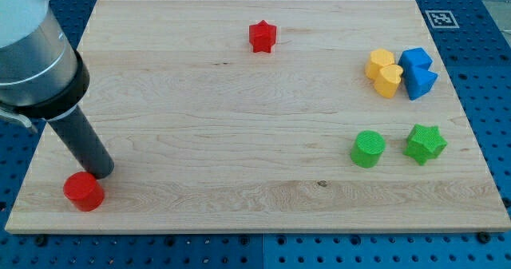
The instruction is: Place your hand diagonally to the hexagon
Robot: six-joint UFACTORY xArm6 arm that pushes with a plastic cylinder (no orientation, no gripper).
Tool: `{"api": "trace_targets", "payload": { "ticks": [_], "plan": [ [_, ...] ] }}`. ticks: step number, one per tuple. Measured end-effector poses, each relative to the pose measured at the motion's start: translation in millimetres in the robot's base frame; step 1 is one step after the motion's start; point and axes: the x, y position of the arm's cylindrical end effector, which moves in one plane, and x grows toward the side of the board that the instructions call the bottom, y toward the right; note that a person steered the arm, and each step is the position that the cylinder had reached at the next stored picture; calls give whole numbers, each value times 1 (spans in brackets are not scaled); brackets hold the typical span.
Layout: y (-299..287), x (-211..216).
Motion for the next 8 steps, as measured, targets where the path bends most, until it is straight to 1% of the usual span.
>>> {"api": "trace_targets", "payload": {
  "ticks": [1,2,3,4,5,6,8],
  "plan": [
    [0,-6],
    [0,-27],
    [5,-74],
    [8,-94],
    [8,-96],
    [25,-96],
    [77,-96]
  ]
}}
